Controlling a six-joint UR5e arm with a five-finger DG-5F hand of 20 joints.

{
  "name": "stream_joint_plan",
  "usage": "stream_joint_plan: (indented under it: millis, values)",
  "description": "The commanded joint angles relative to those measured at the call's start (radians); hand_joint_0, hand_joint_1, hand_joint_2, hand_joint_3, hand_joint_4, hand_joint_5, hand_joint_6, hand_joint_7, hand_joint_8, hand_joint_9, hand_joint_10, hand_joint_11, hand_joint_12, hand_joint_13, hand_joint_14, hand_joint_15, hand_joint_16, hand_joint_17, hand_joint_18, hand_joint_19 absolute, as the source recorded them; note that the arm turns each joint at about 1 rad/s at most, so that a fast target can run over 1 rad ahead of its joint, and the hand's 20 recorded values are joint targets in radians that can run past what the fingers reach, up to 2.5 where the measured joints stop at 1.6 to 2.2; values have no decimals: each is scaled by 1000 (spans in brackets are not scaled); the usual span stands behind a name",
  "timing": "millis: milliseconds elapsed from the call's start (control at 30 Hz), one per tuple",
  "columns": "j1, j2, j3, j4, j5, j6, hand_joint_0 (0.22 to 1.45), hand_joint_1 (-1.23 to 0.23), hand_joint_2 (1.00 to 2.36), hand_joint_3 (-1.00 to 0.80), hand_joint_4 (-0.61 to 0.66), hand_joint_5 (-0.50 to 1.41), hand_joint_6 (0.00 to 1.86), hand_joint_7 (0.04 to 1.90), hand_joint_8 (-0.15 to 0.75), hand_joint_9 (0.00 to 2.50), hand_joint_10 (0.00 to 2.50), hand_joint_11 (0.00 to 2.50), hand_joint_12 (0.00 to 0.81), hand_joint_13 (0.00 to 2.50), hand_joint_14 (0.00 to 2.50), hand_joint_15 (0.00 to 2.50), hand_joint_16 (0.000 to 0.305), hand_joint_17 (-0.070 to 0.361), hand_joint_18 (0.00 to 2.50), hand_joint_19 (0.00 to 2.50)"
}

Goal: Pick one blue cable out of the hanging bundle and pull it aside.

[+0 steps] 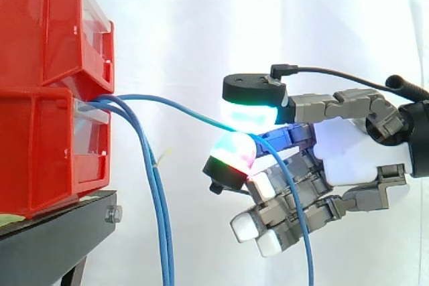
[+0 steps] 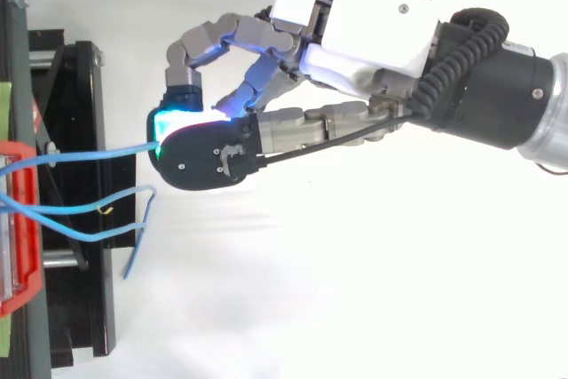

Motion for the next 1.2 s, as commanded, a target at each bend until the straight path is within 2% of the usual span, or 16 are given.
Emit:
stream_joint_plan:
  millis: [0, 1167]
  values:
    - [0, -1, 0, -1, 1, 0, 653, -802, 1008, 136, -157, -115, 936, 1297, 293, 1134, 19, 657, 401, 894, 17, 460, 53, 118, 798, 374]
    - [0, 0, -3, -1, 1, 0, 651, -805, 1006, 130, -151, -113, 935, 1277, 300, 1155, 16, 650, 401, 906, 17, 457, 53, 120, 787, 348]
